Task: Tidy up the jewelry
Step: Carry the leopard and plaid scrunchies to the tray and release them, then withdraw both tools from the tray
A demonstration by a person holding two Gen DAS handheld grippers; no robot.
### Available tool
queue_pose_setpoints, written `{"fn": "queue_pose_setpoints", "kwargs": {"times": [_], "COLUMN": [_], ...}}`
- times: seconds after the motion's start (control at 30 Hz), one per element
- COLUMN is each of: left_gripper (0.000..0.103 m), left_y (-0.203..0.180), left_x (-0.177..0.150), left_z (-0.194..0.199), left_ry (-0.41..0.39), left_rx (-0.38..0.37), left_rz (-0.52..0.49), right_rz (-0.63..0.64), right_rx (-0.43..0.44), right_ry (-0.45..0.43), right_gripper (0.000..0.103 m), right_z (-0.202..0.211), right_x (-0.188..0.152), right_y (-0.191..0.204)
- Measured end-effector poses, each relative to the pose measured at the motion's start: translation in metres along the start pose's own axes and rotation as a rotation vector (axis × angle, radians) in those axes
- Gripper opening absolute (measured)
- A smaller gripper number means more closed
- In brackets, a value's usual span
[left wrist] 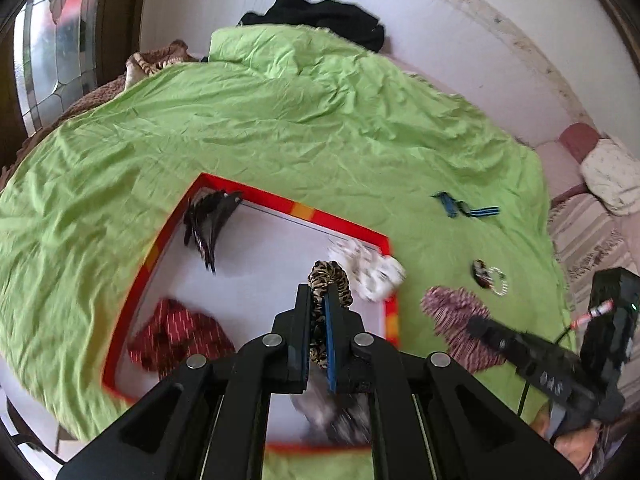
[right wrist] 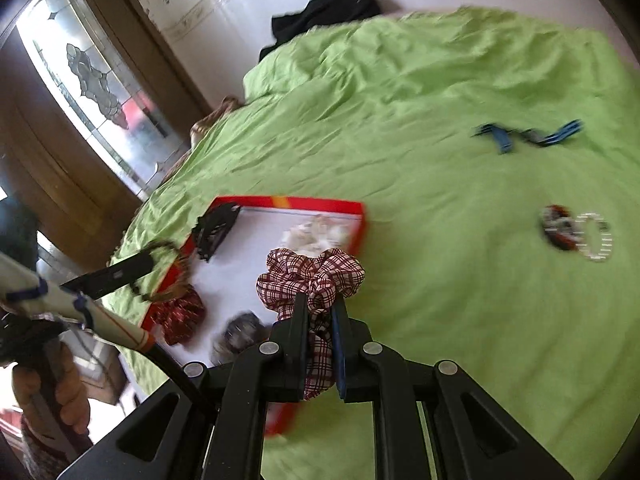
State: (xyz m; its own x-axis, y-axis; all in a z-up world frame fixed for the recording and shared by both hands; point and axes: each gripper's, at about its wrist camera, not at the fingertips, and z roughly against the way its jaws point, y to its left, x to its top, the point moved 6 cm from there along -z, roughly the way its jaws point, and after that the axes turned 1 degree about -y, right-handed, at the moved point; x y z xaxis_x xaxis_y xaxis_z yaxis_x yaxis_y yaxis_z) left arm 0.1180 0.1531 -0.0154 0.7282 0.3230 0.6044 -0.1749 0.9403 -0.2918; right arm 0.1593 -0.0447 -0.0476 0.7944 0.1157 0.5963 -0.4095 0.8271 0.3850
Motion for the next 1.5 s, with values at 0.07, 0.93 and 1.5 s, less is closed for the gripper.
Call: {"fn": "queue_pose_setpoints", "kwargs": {"times": [0.07,0.93,1.5], "left_gripper": [0.006,0.046,0.055], "left_y": [0.011,0.057,-0.087], "left_x": [0.016,0.045,-0.065], "left_z": [-0.02,-0.079,0.036], "left_ry": [0.01,0.057,-0.017], "left_rx": [0.025,0.059,0.023], "left_rz": [0.002,0.133,-0.008], "right_rz": [-0.009,0.095,-0.037], "right_rx": [0.021,-0.001,-0.174], "right_ry": [0.027,0.019,-0.062], "right_gripper": [0.011,0.045,0.048], "right_z": [-0.025,-0.065,0.065], "right_x": [0.007,0.032,-0.087], "right_y": [0.012,0.036,-0.069]}}
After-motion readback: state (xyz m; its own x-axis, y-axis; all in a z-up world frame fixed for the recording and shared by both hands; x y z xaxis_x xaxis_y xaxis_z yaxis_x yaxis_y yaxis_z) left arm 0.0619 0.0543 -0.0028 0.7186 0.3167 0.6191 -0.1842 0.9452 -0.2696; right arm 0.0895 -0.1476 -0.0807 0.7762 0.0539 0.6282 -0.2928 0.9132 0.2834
